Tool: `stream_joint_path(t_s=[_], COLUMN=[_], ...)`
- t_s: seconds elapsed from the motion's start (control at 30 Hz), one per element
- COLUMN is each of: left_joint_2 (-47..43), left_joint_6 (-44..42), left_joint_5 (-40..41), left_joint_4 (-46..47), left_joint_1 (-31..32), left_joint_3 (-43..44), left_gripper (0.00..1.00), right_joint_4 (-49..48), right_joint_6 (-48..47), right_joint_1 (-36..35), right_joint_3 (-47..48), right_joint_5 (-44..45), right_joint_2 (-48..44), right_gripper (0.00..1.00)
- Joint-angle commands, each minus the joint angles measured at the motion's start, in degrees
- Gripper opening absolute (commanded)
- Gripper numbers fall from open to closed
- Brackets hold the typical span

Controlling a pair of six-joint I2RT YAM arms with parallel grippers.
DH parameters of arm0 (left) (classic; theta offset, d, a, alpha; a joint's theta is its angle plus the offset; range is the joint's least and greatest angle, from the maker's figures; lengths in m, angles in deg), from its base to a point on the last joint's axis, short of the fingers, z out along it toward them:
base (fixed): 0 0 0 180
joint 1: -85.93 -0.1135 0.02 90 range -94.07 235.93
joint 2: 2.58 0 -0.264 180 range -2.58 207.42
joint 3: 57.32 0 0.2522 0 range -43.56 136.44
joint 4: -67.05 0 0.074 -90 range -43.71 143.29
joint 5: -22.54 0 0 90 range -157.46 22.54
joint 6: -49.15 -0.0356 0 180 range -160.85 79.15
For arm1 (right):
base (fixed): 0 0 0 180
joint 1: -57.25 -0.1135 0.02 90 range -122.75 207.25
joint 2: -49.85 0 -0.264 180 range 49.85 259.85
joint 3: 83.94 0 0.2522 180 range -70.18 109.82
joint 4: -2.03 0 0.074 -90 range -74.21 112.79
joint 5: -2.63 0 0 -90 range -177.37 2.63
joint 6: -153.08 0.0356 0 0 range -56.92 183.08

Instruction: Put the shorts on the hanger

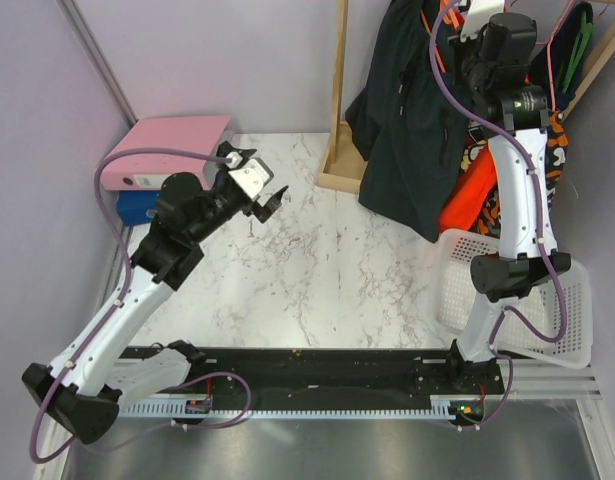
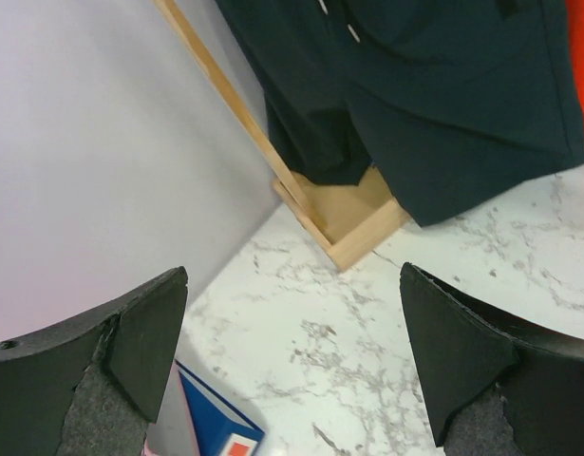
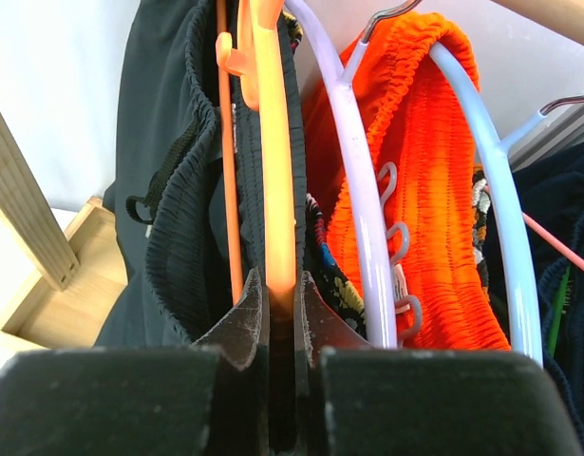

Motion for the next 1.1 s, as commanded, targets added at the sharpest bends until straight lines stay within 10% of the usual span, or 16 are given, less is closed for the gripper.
stream_joint_path(t_s=[0.0,0.73,1.07], left_joint_2=[2.37,2.2,2.46], left_joint_6=[6.51,7.57,7.75], left_joint_5=[-3.67,-5.08,-4.91], left_joint_4=[-1.24,-3.79,-5.2], left_joint_1=[-0.86,-0.86,-0.86], left_joint_3=[2.7,1.03,1.91], left_gripper=[0.99,0.99,0.99], right_joint_4=[-6.88,-5.92,-4.86], right_joint_6=[1.17,1.34,0.55], right_joint_1=[0.68,1.73,1.73], right_joint_3=[2.06,-6.2,-6.55], right_joint_5=[0.78,-3.26,-3.44], right_joint_2=[0.42,-5.98,-5.81], right_gripper=[0.0,0.01,0.35])
